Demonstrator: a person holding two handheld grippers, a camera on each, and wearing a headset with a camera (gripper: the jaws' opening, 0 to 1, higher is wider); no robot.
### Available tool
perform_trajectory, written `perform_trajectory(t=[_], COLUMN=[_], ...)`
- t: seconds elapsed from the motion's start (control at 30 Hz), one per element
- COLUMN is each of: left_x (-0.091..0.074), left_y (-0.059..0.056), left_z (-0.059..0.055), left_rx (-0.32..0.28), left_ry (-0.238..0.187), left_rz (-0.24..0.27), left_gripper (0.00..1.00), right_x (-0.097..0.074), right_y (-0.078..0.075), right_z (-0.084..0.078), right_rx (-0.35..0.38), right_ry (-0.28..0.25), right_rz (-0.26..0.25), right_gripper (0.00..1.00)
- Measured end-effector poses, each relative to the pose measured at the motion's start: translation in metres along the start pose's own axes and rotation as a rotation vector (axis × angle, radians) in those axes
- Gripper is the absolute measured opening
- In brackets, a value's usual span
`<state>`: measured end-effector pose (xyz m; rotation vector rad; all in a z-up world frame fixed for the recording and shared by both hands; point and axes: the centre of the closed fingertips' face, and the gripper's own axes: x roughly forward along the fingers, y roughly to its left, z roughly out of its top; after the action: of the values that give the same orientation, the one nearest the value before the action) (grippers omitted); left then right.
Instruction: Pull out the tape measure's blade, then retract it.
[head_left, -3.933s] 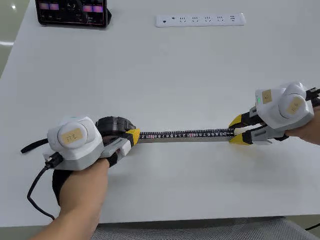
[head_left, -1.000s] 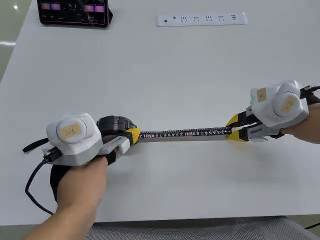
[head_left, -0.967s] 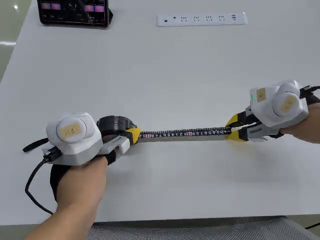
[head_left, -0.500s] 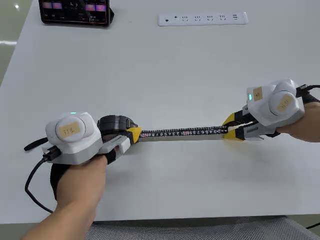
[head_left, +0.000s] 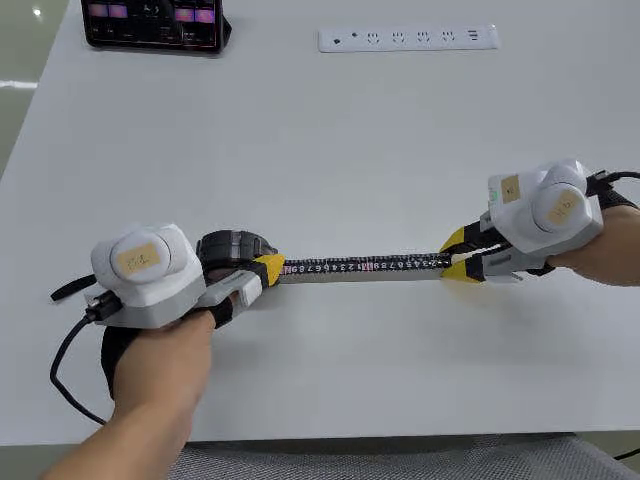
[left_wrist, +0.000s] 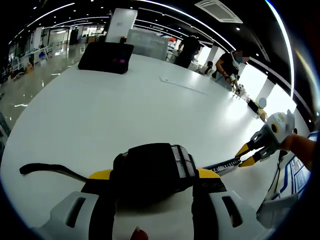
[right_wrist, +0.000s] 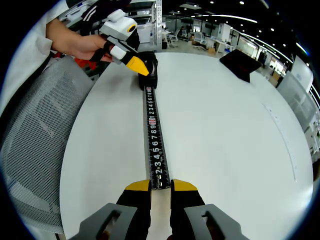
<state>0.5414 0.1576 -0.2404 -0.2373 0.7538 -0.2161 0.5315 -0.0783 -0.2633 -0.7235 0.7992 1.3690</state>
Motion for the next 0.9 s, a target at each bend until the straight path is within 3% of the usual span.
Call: perform_trajectory(t=[0.9], left_x=[0.000], left_y=[0.001], left_z=[0.000], left_rx=[-0.023], left_ry=[-0.006], left_rz=[-0.020], left_gripper=[0.57], right_x=[0.016], right_y=[-0.001], right_z=[0.025], right_rx=[-0.006], right_ry=[-0.037], right_rz=[0.023], right_gripper=[0.10])
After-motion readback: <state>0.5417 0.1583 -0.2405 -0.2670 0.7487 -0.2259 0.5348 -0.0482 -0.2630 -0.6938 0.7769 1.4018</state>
